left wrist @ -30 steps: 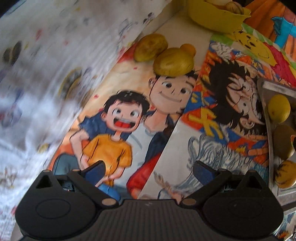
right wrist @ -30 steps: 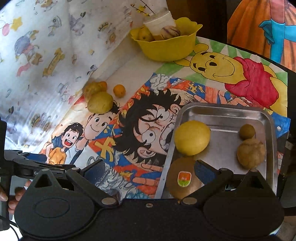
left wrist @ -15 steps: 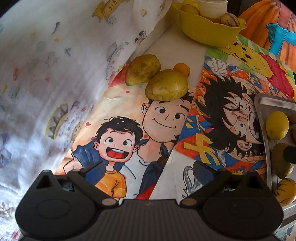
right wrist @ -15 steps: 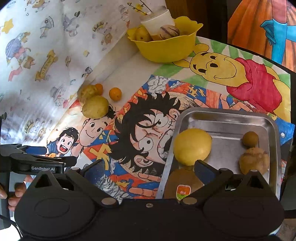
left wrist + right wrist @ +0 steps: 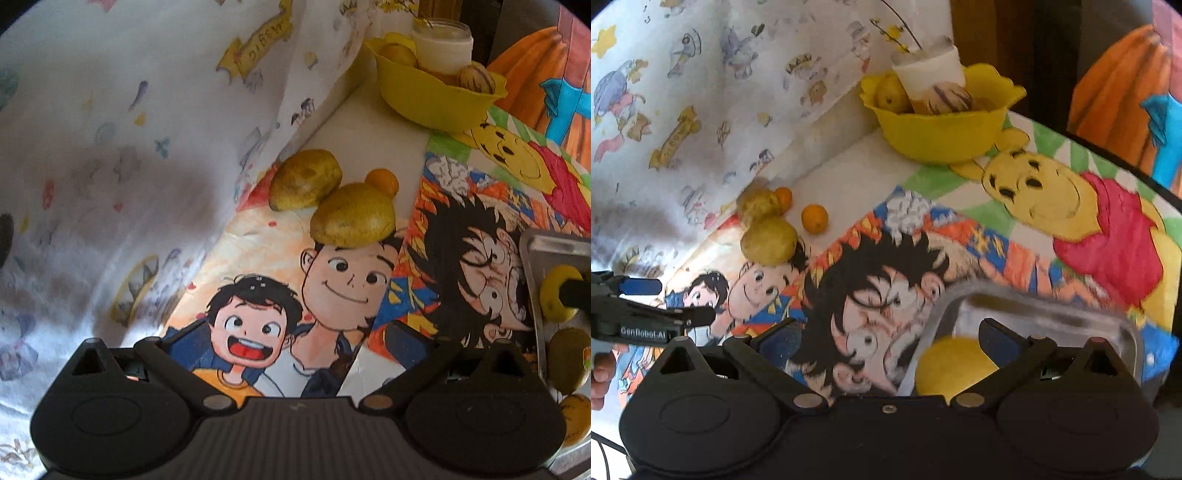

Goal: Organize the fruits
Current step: 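Grasp the yellow pear with the left tool while the right tool grasps a small orange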

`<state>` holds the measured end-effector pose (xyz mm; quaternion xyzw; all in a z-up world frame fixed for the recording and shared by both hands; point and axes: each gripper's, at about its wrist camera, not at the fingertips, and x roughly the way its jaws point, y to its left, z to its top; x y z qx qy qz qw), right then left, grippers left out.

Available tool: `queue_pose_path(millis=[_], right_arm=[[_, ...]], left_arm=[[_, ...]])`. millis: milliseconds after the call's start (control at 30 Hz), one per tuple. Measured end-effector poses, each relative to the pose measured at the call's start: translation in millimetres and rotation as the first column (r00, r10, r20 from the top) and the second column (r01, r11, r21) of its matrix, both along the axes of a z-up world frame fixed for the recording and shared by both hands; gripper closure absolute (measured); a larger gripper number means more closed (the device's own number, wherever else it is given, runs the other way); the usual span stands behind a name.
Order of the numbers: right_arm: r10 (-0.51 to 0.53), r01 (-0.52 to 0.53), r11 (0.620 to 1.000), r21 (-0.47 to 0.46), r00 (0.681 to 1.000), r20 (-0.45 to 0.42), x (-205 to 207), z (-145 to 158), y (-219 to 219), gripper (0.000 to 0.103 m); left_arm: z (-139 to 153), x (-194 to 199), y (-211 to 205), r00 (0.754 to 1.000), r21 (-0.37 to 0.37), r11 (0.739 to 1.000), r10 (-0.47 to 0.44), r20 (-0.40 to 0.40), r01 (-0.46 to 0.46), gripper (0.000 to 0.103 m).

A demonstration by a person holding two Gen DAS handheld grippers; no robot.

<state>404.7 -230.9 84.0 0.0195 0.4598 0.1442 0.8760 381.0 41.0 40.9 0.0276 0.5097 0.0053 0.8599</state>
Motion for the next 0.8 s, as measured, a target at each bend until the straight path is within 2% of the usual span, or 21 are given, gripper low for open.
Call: queue_pose_path(millis=[233, 433, 533, 800], right_arm=[[0.037, -0.039, 0.998, 0.057, 0.999, 0.028, 40.1, 2.8, 12.7, 0.002], [0.092, -0.098, 0.992, 0.085, 0.993, 0.069, 76.8, 1.6, 41.3, 0.005], [0.116, -0.122, 0.986, 0.111, 0.991, 0.062, 91.6, -0.1, 51.2, 0.009], [0.175, -0.173, 0.972, 0.158, 0.985, 0.000, 138.4, -11.2, 79.8, 0.020]], left_arm=[[-0.4, 7.1, -6.6, 0.996, -0.024, 0.999, -0.021, 0.083, 0.023, 0.001], [-9.5, 18.7, -16.9, 0.984, -0.055, 0.997, -0.036, 0.173, 0.046, 0.001], [-13.0, 22.8, -19.6, 0.976, -0.051, 0.998, -0.028, 0.214, 0.039, 0.001], [-24.0, 28.0, -19.8, 0.964, -0.063, 0.998, 0.017, 0.264, -0.001, 0.001]])
